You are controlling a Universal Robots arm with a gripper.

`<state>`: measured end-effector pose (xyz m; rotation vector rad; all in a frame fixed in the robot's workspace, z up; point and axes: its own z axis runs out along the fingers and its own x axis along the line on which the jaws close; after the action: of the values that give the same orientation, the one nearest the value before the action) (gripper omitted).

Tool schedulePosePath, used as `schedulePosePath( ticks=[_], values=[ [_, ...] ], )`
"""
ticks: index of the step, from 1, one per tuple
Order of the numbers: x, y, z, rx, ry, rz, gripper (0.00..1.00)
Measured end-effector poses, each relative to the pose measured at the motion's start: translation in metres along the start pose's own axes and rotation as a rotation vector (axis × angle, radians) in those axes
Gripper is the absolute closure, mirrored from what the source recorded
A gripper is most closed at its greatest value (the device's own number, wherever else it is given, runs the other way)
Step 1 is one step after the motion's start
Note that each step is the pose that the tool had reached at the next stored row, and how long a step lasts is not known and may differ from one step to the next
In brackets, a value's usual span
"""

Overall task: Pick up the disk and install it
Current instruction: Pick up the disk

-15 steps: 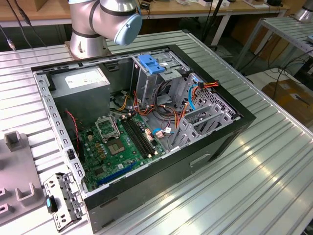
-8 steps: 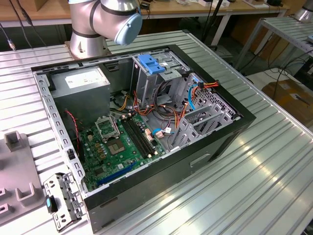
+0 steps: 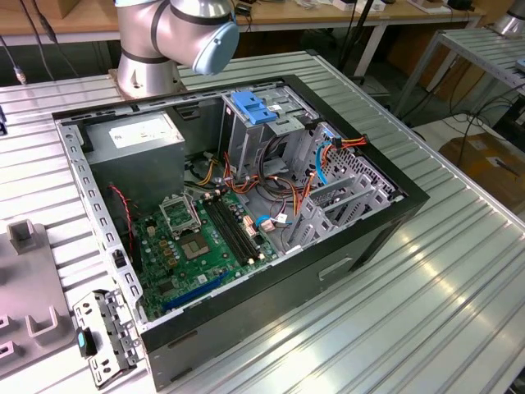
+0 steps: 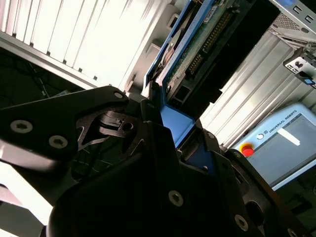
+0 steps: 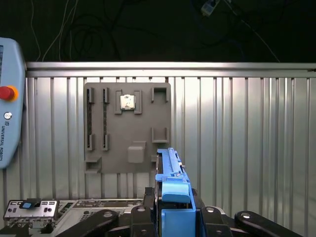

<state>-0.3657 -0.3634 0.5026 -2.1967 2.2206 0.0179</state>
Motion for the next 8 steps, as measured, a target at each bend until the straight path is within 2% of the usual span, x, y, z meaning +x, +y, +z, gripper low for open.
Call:
schedulePosePath(
  ticks=[4, 8],
  values=[
    [-0.0001, -0.0072, 0.0000, 0.0000, 0.0001, 0.000, 0.63],
    [0.0012, -0.0092, 0.0001, 0.0001, 0.0000, 0.000, 0.63]
  ],
)
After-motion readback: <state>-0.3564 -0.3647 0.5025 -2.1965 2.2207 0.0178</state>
